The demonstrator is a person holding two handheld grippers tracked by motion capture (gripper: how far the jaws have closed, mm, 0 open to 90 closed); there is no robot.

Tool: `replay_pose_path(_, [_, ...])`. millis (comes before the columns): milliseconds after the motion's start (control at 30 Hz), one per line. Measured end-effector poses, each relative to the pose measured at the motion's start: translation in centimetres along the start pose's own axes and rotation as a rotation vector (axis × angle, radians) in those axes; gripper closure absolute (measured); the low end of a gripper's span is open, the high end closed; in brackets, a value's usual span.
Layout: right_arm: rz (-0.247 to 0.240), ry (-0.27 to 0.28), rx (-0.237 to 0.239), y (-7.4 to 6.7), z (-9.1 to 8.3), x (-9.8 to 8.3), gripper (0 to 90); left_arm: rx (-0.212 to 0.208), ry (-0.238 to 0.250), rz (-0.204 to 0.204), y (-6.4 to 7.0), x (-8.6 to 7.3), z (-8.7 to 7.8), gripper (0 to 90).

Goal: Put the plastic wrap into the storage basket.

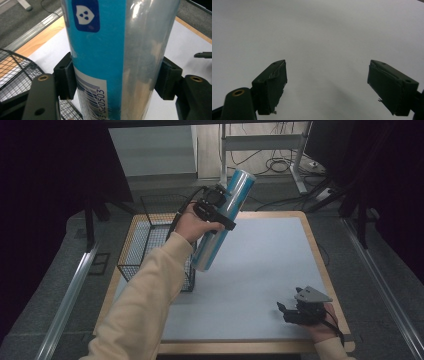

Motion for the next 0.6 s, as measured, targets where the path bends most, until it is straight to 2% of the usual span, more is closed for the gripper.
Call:
replay_pose_path(167, [0.000, -0.001, 0.000, 0.0, 0.0, 0.0, 16.0, 0.023, 0.006, -0.020, -0.8, 0.0, -0.8, 32.1])
replay_pose_path(467, [0.003, -0.004, 0.001, -0.1, 0.1, -0.1, 16.0, 0.064, 0.006, -0.030, -2.6, -0.8, -2.3, 32.1])
replay_pose_path(600, [0.005, -0.004, 0.000, -0.1, 0.1, 0.0, 16.0, 0.065, 0.011, -0.038, -3.0, -1.1, -2.5, 32.1])
Point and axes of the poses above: each handheld gripper's, and its own axes: z roughly forward along the jaws, x roughly out of its top, y roughly to its right, the point moved 6 cm from there along z, roughly forward along the jaws, and after that the axes turned 9 degrees about y, right-handed, at the moved point
